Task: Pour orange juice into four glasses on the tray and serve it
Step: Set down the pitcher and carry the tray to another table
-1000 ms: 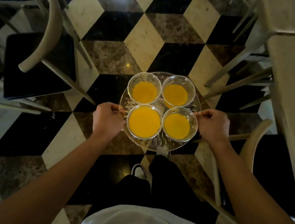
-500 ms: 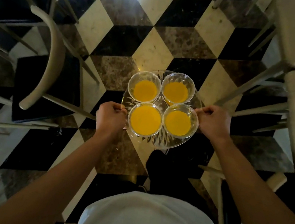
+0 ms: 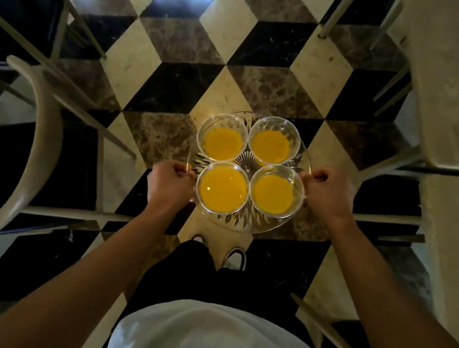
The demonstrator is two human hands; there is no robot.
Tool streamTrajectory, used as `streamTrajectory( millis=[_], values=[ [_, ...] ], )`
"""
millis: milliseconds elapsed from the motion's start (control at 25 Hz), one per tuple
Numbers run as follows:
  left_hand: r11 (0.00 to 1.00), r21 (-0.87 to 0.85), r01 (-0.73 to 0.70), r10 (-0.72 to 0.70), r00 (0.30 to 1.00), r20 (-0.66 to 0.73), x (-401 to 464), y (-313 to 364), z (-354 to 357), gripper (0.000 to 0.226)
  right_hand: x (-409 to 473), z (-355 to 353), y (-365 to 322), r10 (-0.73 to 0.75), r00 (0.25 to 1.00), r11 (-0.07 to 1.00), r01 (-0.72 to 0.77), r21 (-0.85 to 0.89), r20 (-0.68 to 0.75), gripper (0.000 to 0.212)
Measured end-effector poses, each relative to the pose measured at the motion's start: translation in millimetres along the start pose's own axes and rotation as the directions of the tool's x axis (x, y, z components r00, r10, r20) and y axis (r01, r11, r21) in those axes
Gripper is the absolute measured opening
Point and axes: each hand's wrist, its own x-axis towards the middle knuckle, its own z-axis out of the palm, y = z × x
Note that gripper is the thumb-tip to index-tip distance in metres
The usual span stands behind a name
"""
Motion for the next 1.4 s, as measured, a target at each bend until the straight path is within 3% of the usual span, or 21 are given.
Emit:
streamTrajectory(
  millis=[320,720,1400],
  values=[
    [0.996,0.074,-0.049,0.041,0.994,0.099,80.1,70.7,39.1,0.015,87.4,-14.3,-9.9,0.103,0.994,0.995,-0.102,0.017,-0.045,0.026],
    [0.988,0.033,-0.15,0.137,0.958,0.253,198.0,207.5,82.4,0.006,203.4,-36.7,-53.2,0.239,0.95,0.971,-0.227,0.08,-0.202,0.015],
    [0.937,0.035,-0.347,0.308,0.87,0.385,306.5,397.3,179.1,0.012,389.9,-108.7,-78.9,0.333,0.89,0.937,-0.275,0.216,-0.312,0.014]
  ],
)
